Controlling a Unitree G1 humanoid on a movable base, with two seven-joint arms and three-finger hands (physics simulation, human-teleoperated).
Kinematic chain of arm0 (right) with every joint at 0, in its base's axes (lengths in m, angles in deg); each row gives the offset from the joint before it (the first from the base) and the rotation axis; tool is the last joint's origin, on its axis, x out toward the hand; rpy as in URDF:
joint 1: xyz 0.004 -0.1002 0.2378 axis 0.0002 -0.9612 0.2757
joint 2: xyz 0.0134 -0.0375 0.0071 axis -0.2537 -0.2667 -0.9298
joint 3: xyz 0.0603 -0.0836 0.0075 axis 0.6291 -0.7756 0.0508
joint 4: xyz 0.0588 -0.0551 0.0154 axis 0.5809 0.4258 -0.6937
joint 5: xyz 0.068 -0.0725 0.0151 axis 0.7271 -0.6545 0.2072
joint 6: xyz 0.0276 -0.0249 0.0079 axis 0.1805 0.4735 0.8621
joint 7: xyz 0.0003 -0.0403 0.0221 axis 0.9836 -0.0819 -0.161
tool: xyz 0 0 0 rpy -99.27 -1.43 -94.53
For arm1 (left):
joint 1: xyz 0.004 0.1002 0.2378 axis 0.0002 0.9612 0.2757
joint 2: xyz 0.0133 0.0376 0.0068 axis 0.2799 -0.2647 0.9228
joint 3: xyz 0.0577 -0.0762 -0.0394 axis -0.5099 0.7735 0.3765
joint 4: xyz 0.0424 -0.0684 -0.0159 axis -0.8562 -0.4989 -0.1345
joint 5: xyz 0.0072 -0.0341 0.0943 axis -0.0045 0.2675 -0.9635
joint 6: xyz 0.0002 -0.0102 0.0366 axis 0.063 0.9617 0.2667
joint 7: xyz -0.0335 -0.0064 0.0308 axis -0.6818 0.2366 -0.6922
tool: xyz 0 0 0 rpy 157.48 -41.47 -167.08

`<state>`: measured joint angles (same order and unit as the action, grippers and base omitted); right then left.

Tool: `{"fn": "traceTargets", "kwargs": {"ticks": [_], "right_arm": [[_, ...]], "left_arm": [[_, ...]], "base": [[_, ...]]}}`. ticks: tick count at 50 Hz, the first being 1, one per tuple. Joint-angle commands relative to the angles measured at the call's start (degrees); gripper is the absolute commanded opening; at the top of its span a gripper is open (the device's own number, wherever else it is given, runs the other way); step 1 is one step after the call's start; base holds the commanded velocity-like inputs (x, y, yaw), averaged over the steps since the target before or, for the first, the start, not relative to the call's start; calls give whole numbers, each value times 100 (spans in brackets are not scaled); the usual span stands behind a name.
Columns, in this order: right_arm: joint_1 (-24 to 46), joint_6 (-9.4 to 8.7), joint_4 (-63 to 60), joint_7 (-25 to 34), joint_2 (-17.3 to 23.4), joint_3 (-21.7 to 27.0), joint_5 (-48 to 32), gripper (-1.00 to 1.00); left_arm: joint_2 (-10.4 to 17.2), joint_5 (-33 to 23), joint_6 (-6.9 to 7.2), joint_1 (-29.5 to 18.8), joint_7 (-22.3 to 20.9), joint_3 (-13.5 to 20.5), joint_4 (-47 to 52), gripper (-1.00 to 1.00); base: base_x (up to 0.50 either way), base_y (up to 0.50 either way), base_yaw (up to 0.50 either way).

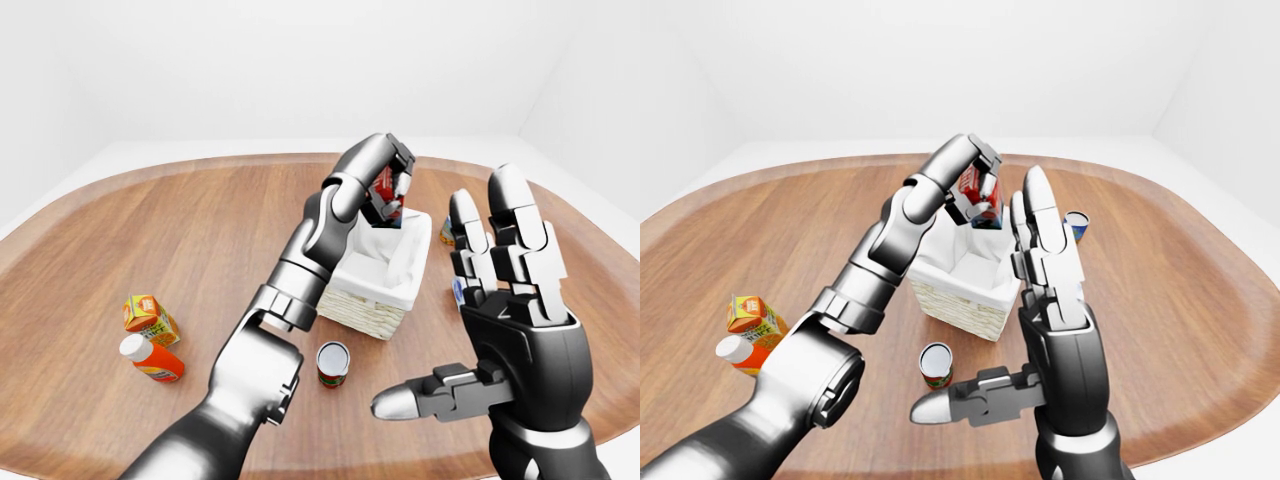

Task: Pick the milk and place it in the basket.

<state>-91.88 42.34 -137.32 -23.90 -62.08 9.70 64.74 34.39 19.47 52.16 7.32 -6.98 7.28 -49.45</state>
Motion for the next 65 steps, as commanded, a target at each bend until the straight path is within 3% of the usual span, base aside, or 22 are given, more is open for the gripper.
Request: {"fn": "traceTargets", "kwargs": {"ticks": [1, 15, 30, 31, 35, 36, 42, 43, 46, 65], "right_arm": [[-59, 0, 0, -36, 68, -68, 0, 100], [-9, 0, 42, -54, 74, -45, 35, 100], [-58, 0, 0, -68, 94, -76, 35, 100], [-69, 0, 0, -79, 104, -107, 13, 100], [-50, 0, 25, -87, 114, -92, 33, 100], [-57, 0, 37, -90, 116, -93, 33, 100], [-81, 0, 40, -112, 132, -143, 8, 100], [-83, 0, 39, -113, 135, -144, 10, 100], [-36, 0, 4, -85, 116, -55, 68, 100], [-90, 0, 38, -101, 138, -127, 34, 100]], "left_arm": [[-56, 7, 0, -13, 421, 78, -354, -100], [32, -28, 0, -68, 733, 121, -1094, -100], [-54, 70, 0, -48, 896, 133, -1046, -100], [-51, 104, -111, -47, 1003, 149, -1091, -100], [-68, 229, -297, 18, 1216, 162, -1214, -100], [-62, 227, -408, 45, 1281, 146, -1342, -100], [-59, 386, -640, -32, 1499, 204, -1650, -100], [-62, 392, -811, -8, 1596, 193, -1657, -100], [-129, 313, -965, 119, 1778, 122, -1696, -100], [-129, 115, -1000, -17, 2041, 175, -2348, -100]], "base": [[0, 0, 0], [0, 0, 0], [0, 0, 0], [0, 0, 0], [0, 0, 0], [0, 0, 0], [0, 0, 0], [0, 0, 0], [0, 0, 0], [0, 0, 0]]}}
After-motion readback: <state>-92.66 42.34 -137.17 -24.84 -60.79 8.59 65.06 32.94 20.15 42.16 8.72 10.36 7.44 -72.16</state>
